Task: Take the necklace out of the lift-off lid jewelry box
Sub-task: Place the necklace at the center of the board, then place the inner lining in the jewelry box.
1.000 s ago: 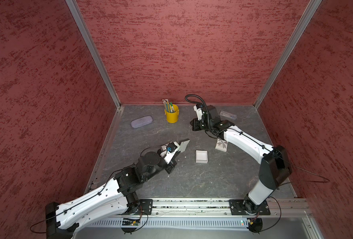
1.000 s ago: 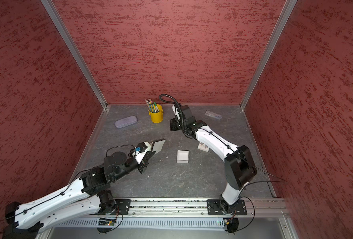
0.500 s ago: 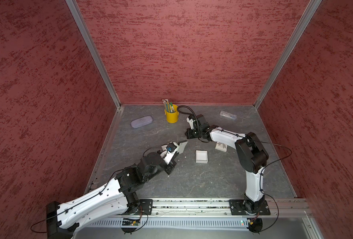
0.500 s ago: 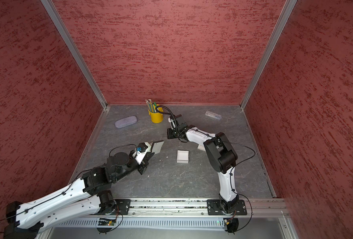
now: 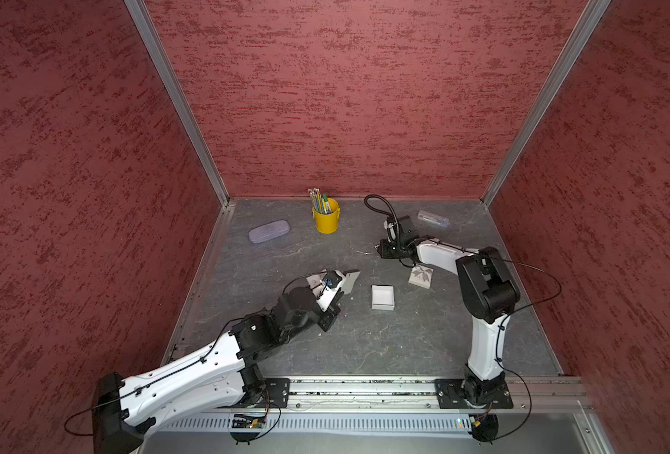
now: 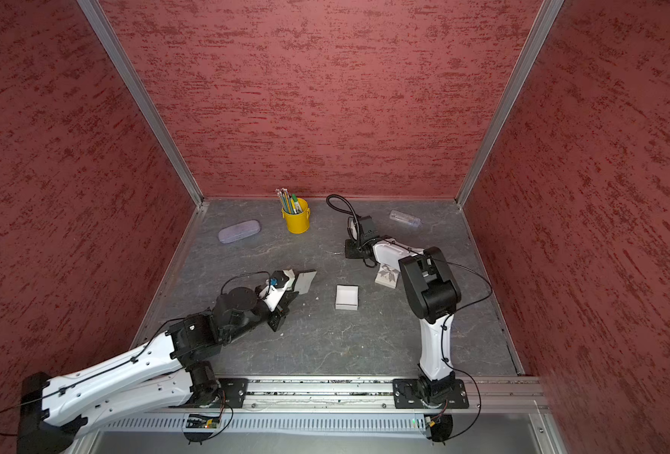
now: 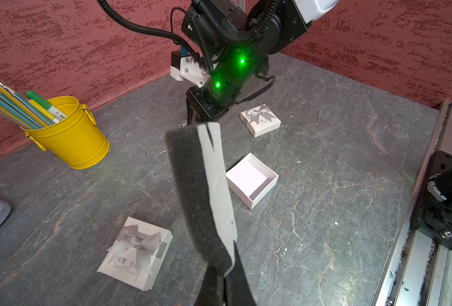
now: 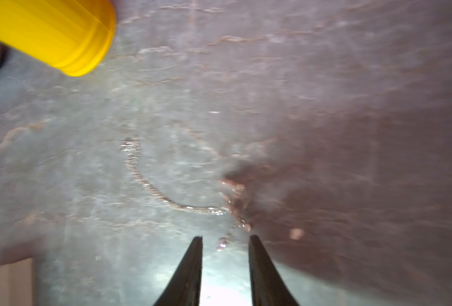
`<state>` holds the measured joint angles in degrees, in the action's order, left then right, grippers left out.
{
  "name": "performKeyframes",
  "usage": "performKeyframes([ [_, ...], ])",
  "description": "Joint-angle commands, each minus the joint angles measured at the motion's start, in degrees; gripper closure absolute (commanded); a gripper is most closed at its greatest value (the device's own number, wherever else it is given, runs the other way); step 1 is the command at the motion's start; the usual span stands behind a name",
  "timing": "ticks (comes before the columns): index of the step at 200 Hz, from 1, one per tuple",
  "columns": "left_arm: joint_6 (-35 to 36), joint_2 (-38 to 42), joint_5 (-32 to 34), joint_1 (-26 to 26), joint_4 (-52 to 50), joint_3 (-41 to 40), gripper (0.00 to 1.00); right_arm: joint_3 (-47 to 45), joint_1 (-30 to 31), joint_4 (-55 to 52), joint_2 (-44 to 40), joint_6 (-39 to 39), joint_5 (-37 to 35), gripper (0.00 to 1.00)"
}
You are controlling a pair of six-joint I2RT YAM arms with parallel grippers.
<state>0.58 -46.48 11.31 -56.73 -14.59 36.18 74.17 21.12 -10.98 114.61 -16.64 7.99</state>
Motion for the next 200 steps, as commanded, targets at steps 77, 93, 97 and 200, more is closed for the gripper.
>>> performKeyframes([
  [77, -16.02, -5.13, -29.6, 17.09, 14.19, 3.29, 1.0, -16.45, -1.09, 13.79, -35.75, -2.15, 19.21, 0.52],
  [93, -18.47, -6.61, -33.24, 19.11, 17.2, 4.43, 1.0, -18.75, -0.96, 17.29, -39.9, -5.49, 25.73, 0.5],
  [97, -18.98, -6.96, -33.97, 19.46, 17.84, 4.71, 1.0, -19.3, -0.89, 18.51, -40.74, -6.61, 27.46, 0.49],
  [200, -29.45, -12.66, -47.09, 24.58, 30.85, 6.28, 1.0, -23.74, 4.37, 40.48, -42.28, -25.34, 46.41, 0.33],
])
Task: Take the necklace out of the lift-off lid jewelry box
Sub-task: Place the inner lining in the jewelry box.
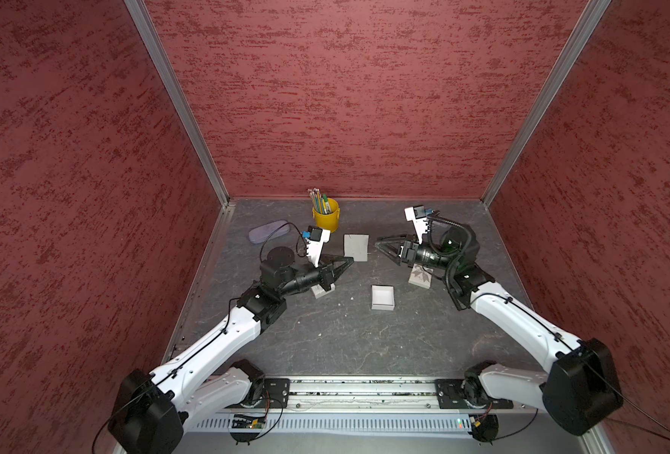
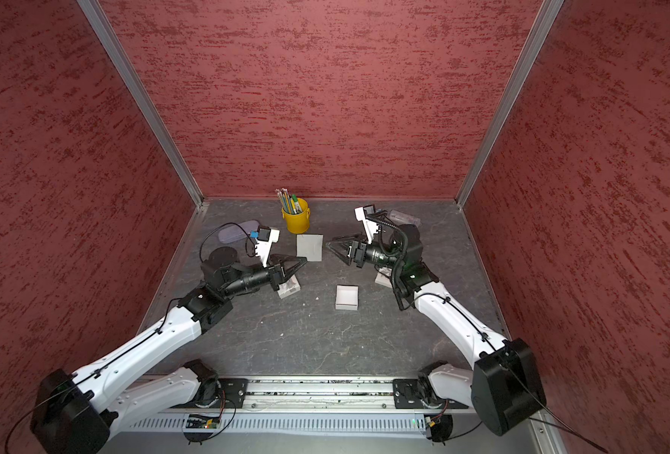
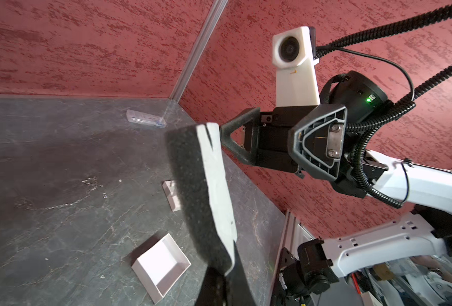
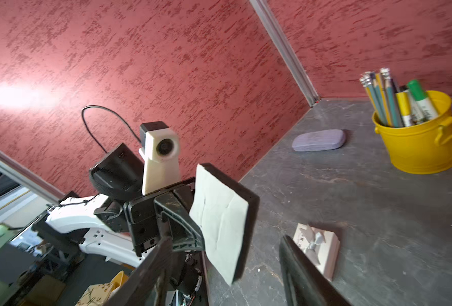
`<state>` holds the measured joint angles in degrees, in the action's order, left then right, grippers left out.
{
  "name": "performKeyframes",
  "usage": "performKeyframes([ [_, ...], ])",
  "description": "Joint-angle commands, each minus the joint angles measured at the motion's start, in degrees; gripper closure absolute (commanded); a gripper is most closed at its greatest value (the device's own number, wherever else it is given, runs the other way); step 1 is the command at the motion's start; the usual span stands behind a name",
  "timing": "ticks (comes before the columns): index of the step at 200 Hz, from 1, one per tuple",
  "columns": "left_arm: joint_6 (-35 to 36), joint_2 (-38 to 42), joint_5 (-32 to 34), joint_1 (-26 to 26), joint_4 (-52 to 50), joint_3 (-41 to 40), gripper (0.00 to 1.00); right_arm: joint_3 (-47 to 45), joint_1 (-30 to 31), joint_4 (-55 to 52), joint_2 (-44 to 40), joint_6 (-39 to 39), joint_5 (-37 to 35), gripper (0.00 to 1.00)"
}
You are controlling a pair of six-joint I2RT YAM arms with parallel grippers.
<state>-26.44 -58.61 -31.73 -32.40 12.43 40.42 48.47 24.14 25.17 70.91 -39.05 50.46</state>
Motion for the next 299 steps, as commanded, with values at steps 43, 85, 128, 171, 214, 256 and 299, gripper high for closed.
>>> performKeyframes([
  [43, -4.16, -1.64, -6.1, 0.15, 5.85, 2.38, 1.0, 3.25, 2.22, 6.32, 4.28, -5.57, 4.79, 0.34],
  [85, -4.02, -2.12, -6.28, 0.17, 4.8, 2.29, 1.0, 1.97, 2.47, 14.2, 5.89, -11.75, 6.72, 0.7],
  [128, -2.37, -2.25, -2.44, 0.15, -1.78, 2.08, 0.78, 2.32, 2.45, 3.51, 3.5, -7.2, 1.94, 0.99],
  [171, -1.9, -2.3, 0.53, 0.06, -5.02, 0.43, 0.46, 4.64, 2.41, -24.75, -1.38, 2.84, -12.31, 1.0],
  [214, -2.8, -5.67, 8.86, -2.26, -11.85, -0.28, 0.45, 2.65, 2.39, -49.17, -2.44, 9.19, -27.06, 0.99],
  [256, -7.26, -15.66, 15.86, -8.21, -17.28, 3.34, 0.49, -2.77, 2.4, -51.84, -3.25, 7.45, -29.79, 0.99],
  [299, -14.3, -23.05, 19.32, -11.63, -15.04, 4.58, 0.58, -5.91, 2.4, -48.17, -0.4, 7.26, -29.43, 1.0],
])
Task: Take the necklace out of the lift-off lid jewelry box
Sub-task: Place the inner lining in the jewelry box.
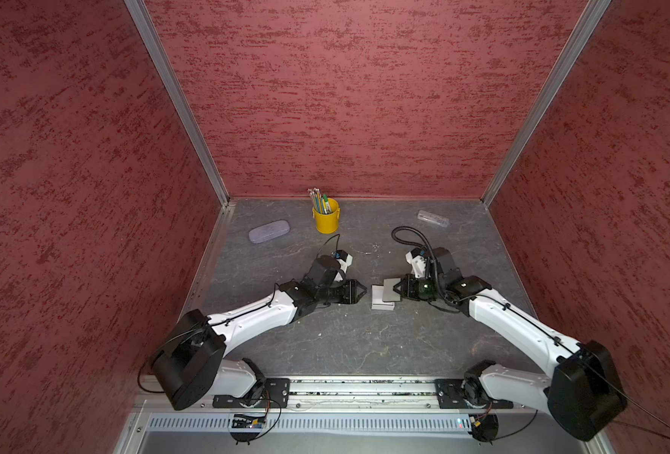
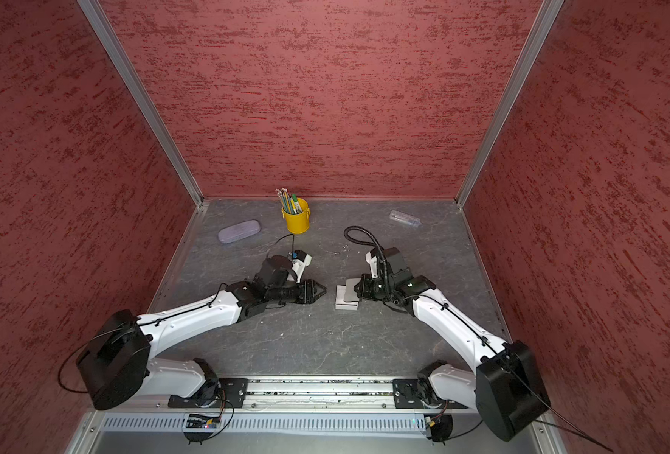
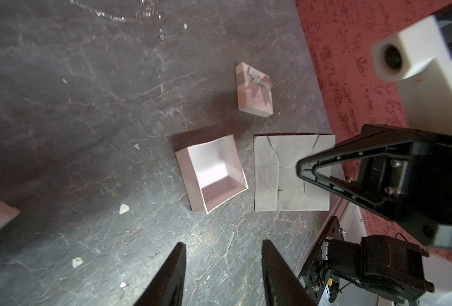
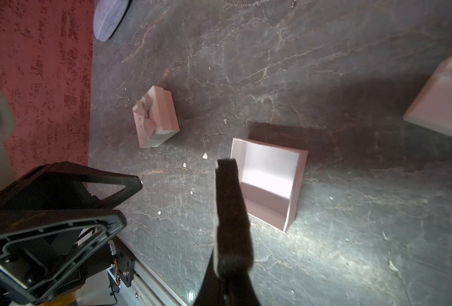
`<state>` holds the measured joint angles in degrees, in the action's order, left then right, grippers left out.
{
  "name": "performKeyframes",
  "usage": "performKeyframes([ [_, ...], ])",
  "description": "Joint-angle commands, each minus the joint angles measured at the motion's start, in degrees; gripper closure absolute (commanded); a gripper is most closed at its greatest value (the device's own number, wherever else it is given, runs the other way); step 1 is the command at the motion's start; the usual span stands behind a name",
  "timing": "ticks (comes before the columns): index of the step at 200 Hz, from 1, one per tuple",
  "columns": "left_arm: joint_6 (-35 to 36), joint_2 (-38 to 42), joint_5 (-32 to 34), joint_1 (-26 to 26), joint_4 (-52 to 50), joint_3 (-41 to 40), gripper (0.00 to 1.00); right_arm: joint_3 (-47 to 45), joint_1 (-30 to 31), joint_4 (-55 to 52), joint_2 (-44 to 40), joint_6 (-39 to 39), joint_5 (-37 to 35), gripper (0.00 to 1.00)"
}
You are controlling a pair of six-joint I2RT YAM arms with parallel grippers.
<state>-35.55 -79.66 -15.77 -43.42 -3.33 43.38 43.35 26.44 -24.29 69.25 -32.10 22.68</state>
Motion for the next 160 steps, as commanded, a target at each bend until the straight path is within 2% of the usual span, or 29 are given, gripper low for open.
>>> performKeyframes([
  [1, -5.34, -2.04, 3.41, -0.61, 0.75, 1.63, 0.58, -0.89, 0.11, 1.37, 1.29, 0.3, -1.61, 1.0],
  [27, -7.89, -3.98, 3.6, -0.61, 2.87, 1.06, 0.65, -1.25, 0.12, 3.08, 3.08, 0.37, -1.07, 1.0],
  [87, -8.61, -7.83, 1.93, 0.1, 5.74, 1.17, 0.74, -0.81, 0.15, 4.9, 5.76, 0.73, 0.08, 1.0],
  [160, -10.06, -10.9, 0.27, 1.01, 8.14, 1.24, 0.77, 0.48, 0.11, 6.42, 6.71, 1.23, -1.07, 1.0],
])
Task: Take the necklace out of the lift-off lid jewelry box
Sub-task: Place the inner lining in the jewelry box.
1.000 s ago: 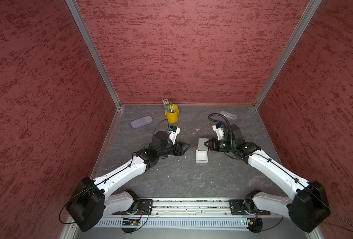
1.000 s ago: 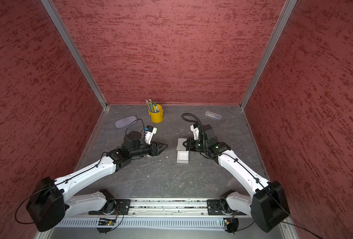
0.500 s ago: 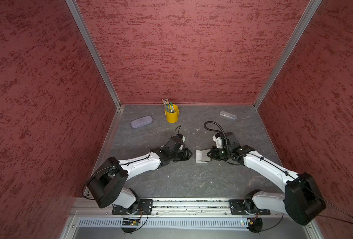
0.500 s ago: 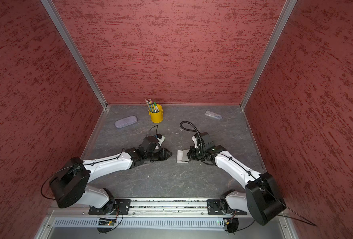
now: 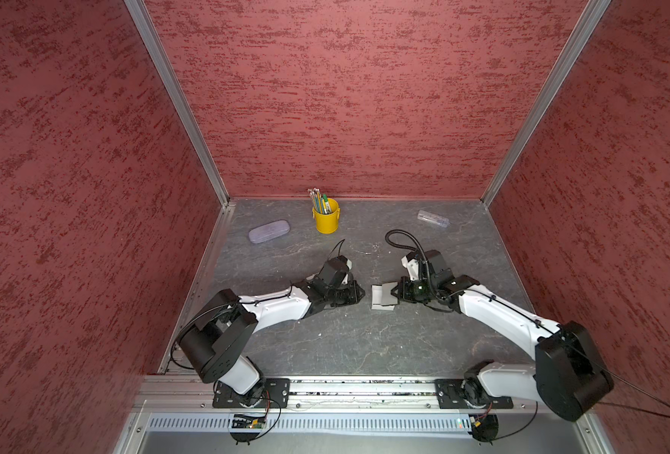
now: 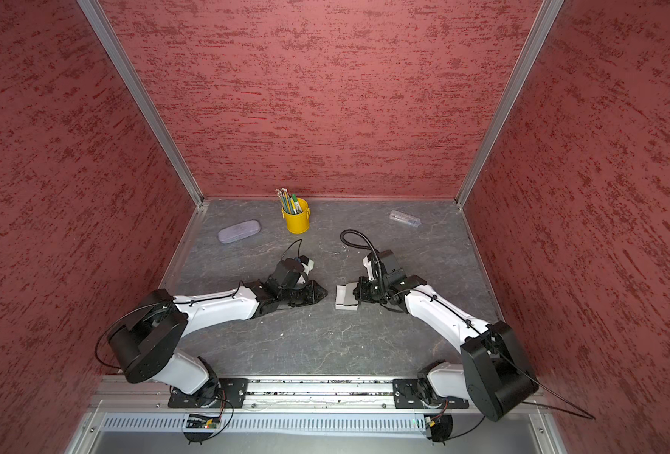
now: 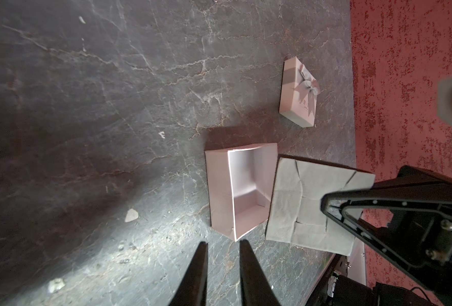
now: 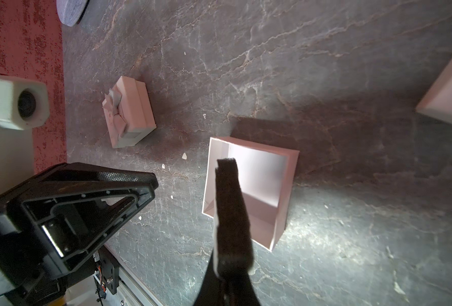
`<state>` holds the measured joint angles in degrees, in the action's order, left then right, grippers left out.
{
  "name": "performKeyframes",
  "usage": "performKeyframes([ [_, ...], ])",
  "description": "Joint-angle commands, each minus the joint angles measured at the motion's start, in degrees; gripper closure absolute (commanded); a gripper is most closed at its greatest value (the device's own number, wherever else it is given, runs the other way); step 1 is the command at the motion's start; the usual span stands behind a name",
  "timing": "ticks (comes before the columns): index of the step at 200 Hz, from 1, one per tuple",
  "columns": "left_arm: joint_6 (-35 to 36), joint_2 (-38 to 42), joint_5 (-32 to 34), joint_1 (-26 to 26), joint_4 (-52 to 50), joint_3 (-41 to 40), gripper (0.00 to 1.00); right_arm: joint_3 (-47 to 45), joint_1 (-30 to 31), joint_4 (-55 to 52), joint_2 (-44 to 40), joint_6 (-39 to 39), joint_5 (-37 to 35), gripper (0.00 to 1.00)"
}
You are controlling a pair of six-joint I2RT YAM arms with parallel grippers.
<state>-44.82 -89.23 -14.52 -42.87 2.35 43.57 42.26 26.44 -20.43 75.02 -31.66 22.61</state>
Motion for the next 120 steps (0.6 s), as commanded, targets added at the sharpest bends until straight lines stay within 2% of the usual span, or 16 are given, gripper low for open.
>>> performKeyframes([
  [1, -0.75, -1.36, -1.01, 0.49, 2.51, 1.06, 0.77, 1.54, 0.15, 2.61, 0.97, 0.76, -1.0, 1.0],
  [120, -2.54, -7.0, -3.39, 0.68, 6.95, 1.51, 0.77, 1.23, 0.13, 6.63, 7.91, 2.08, 2.41, 1.0],
])
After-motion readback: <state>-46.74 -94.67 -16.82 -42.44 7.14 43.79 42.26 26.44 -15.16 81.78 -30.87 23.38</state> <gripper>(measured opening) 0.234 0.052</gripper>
